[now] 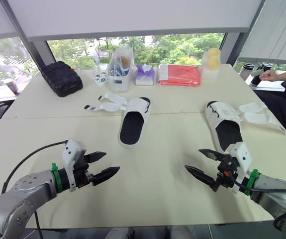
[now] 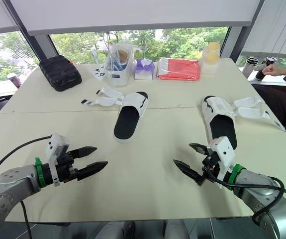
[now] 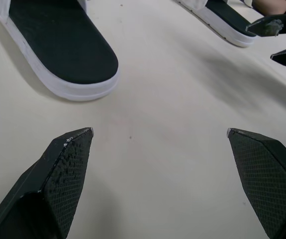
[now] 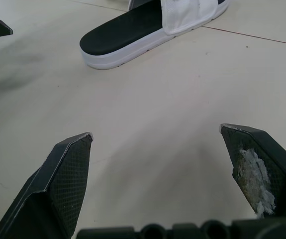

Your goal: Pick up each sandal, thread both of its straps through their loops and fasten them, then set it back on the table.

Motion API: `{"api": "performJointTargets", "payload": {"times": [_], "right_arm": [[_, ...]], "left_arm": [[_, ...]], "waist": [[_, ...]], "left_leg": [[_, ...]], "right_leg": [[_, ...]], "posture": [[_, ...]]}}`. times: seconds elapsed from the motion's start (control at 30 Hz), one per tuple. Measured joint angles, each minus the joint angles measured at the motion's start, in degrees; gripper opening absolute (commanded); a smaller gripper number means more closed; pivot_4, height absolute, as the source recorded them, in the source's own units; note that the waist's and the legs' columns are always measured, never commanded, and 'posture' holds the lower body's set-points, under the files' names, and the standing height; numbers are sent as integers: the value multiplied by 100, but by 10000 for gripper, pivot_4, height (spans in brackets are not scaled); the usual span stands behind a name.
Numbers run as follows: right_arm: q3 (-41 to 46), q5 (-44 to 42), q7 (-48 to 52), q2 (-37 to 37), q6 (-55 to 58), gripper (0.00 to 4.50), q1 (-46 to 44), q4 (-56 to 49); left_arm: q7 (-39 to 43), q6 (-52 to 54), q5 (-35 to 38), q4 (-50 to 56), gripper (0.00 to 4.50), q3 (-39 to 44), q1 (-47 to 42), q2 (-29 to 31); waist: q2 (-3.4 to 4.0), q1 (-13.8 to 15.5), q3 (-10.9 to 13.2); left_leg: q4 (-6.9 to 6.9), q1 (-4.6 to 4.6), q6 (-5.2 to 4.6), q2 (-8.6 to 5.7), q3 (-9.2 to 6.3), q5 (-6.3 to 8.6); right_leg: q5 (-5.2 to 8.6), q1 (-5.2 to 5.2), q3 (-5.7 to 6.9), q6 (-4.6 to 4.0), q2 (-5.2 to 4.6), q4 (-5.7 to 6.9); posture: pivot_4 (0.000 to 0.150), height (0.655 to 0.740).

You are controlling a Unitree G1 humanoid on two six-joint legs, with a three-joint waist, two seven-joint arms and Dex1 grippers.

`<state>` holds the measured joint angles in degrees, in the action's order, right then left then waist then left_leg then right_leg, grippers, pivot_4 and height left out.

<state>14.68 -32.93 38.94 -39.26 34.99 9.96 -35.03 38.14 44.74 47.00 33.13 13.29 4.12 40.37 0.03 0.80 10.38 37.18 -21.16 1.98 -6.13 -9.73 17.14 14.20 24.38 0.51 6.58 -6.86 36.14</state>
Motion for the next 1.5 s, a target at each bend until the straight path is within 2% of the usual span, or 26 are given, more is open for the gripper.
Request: {"api": "performJointTargets", "payload": {"times": [0.67,0.8,0.87,0.97,1.1,1.2,1.5], "right_arm": [[10,115,-380,78,-56,44294,-273,-74],[348,478,-533,-172,-284,44294,-462,-47],[507,946,-621,-464,-573,44294,-472,129],[534,2039,-931,-842,-1289,44294,-500,674],[-94,3682,-1469,-1411,-2515,44294,-929,1931],[-891,4653,-1883,-1469,-3283,44294,-1925,3276],[-2362,6162,-2787,-1070,-4801,44294,-4341,6705]], "left_arm": [[-102,218,152,-49,45000,-85,-318,69],[164,384,240,-321,45000,-67,-839,496],[520,500,341,-489,45000,-89,-1144,794],[1003,654,486,-723,45000,-135,-1691,1116],[1294,701,495,-943,45000,-417,-2298,1055],[1257,686,467,-1086,45000,-597,-2490,721],[1025,573,249,-972,45000,-764,-2085,399]], "waist": [[0,-1,0],[-1,6,-1],[-4,3,-2],[-5,-9,-2],[-5,-57,-3],[-9,-169,-2],[-24,-193,4]], "left_leg": [[3,4,-2,1,12,1],[9,1,-2,0,15,1],[11,0,-2,-1,18,1],[12,2,0,-2,26,0],[9,11,22,-1,62,-13],[9,26,24,5,92,-15],[-5,65,9,12,167,-7]], "right_leg": [[-5,1,-7,3,3,1],[-10,3,-8,4,5,2],[-10,4,-8,5,6,1],[-11,4,-11,6,6,2],[-16,5,-22,8,7,4],[-22,4,-41,8,8,7],[-31,5,-122,19,19,6]], "posture": [[1500,7400],[1500,7400],[1500,7400],[1500,7400],[1500,7400],[1500,7400],[1500,7400]]}}
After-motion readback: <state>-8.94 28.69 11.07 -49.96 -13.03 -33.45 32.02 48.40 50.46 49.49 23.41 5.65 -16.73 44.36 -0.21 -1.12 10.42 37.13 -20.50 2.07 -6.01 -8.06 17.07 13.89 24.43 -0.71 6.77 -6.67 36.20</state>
